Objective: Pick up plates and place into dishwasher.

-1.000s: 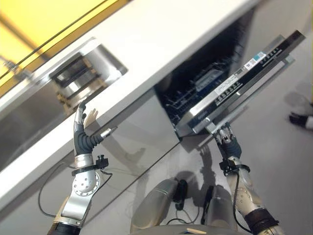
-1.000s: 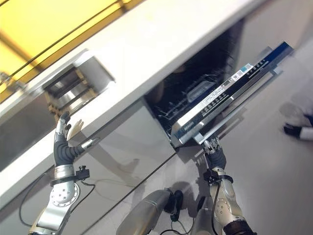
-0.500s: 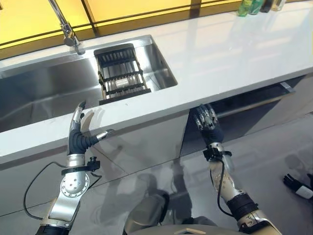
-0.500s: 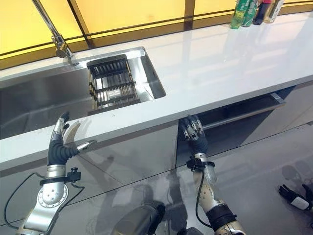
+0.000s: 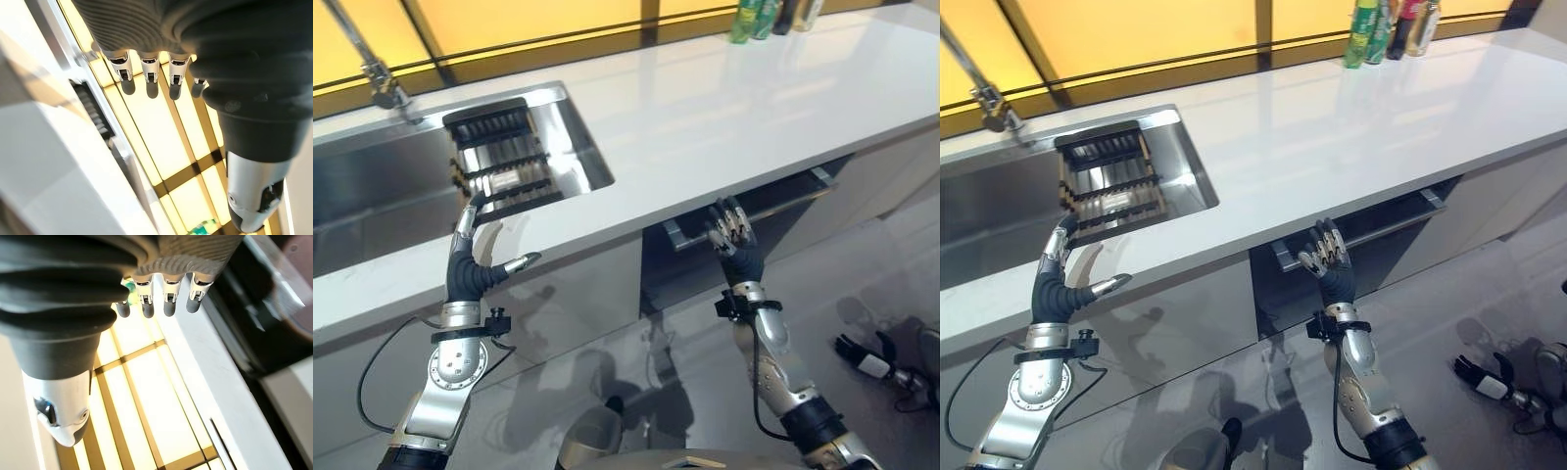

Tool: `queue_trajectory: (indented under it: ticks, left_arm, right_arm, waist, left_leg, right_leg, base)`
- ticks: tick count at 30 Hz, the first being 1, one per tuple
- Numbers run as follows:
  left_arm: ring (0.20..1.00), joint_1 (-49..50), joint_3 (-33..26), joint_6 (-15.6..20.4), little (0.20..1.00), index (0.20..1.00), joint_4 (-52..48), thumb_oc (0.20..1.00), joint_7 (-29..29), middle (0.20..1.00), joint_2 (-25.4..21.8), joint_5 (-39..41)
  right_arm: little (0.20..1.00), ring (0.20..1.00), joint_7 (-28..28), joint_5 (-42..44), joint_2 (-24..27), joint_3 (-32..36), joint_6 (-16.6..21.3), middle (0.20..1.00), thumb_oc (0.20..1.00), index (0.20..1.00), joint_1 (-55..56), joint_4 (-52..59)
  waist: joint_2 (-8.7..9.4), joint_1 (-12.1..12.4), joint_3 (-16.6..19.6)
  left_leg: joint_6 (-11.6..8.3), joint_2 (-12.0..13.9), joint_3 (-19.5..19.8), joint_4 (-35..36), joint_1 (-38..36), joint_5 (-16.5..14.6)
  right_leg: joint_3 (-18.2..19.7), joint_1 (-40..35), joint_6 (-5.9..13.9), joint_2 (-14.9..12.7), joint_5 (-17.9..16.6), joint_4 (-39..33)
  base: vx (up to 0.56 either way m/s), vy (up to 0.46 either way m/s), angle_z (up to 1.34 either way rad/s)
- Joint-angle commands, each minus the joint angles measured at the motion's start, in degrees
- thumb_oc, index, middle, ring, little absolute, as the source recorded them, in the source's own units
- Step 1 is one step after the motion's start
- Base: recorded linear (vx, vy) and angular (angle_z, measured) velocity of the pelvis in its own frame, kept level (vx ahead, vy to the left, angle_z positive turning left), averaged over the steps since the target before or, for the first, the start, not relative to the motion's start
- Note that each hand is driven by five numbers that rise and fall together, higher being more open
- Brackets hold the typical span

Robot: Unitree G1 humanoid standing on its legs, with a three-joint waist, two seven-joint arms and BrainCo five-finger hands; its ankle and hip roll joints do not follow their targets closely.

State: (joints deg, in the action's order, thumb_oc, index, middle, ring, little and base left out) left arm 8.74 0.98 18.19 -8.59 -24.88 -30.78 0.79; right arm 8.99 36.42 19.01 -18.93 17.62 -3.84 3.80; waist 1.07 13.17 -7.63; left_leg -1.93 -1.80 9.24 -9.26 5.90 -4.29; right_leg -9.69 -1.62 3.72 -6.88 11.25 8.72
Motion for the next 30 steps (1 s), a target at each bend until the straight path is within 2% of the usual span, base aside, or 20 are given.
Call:
queue_trajectory:
  ticks: [1,6,11,15,19,27,30]
  left_arm:
    - [1.000,-3.0,-1.1,0.8,1.000,1.000,-3.5,1.000,-2.9,1.000,-0.6,0.4]
    - [1.000,-5.8,0.8,-0.8,1.000,1.000,-3.7,1.000,-3.3,1.000,0.3,1.0]
    - [1.000,-7.9,1.0,0.0,1.000,1.000,-3.6,1.000,-2.4,1.000,0.6,5.7]
    - [1.000,-8.4,1.1,-0.7,1.000,1.000,-4.4,1.000,-2.5,1.000,1.6,9.6]
    - [1.000,-6.6,-0.2,-0.3,1.000,1.000,-4.4,1.000,-2.1,1.000,2.1,13.5]
    - [1.000,-3.7,-3.6,-0.1,1.000,1.000,-3.8,1.000,0.6,1.000,2.6,15.3]
    - [1.000,-3.3,-4.8,-0.2,1.000,1.000,-3.8,1.000,1.5,1.000,2.9,15.0]
  right_arm:
    - [1.000,1.000,-0.8,-5.1,2.1,-1.8,1.7,1.000,1.000,1.000,-1.7,7.6]
    - [1.000,1.000,1.4,-9.5,5.6,-2.1,2.1,1.000,1.000,1.000,-7.3,14.0]
    - [1.000,1.000,-0.2,-11.3,7.0,-3.4,-1.1,1.000,1.000,1.000,-12.2,16.6]
    - [1.000,1.000,-0.5,-10.8,7.1,-5.6,-5.3,1.000,1.000,1.000,-16.5,15.5]
    - [1.000,1.000,-0.7,-10.6,7.4,-6.5,-7.2,1.000,1.000,1.000,-18.1,14.3]
    - [1.000,1.000,4.6,-10.4,5.5,-8.0,-7.8,1.000,1.000,1.000,-19.9,11.5]
    - [1.000,1.000,5.8,-10.9,4.5,-8.6,-7.4,1.000,1.000,1.000,-19.1,10.2]
  waist:
    - [0.74,-1.0,5.0]
    - [0.89,-1.2,6.1]
    - [1.10,-0.1,6.7]
    - [1.55,2.6,6.8]
    - [2.23,5.7,6.5]
    - [3.83,12.1,5.2]
    - [3.83,13.3,4.9]
  left_leg:
    - [3.44,-1.7,1.0,6.9,-1.7,2.1]
    - [2.00,-0.5,0.7,7.7,-2.3,2.9]
    - [1.14,-0.3,2.0,7.3,-2.1,3.2]
    - [0.47,-0.4,4.5,6.6,-1.6,3.8]
    - [-0.03,-1.0,7.7,7.0,-0.9,5.2]
    - [-1.73,-2.2,13.8,8.8,1.7,9.2]
    - [-1.96,-2.9,15.2,9.1,2.6,10.2]
  right_leg:
    - [-1.2,-1.4,2.16,-2.1,-6.5,-2.2]
    - [-2.1,-2.4,1.46,-1.2,-6.0,-3.9]
    - [-3.8,-2.9,0.72,-0.8,-5.2,-3.7]
    - [-6.4,-3.8,-0.17,-0.4,-3.9,-3.1]
    - [-9.1,-4.8,-0.76,0.2,-3.1,-2.4]
    - [-13.1,-7.2,-2.72,2.4,-0.3,-0.7]
    - [-13.8,-7.4,-2.73,2.7,-0.1,0.1]
  base:
    - [-0.11,-0.093,-0.16]
    - [-0.10,-0.076,-0.13]
    - [-0.09,-0.044,0.08]
    - [-0.06,-0.029,0.24]
    - [-0.04,-0.036,0.35]
    - [-0.01,-0.050,0.56]
    - [-0.01,0.009,0.56]
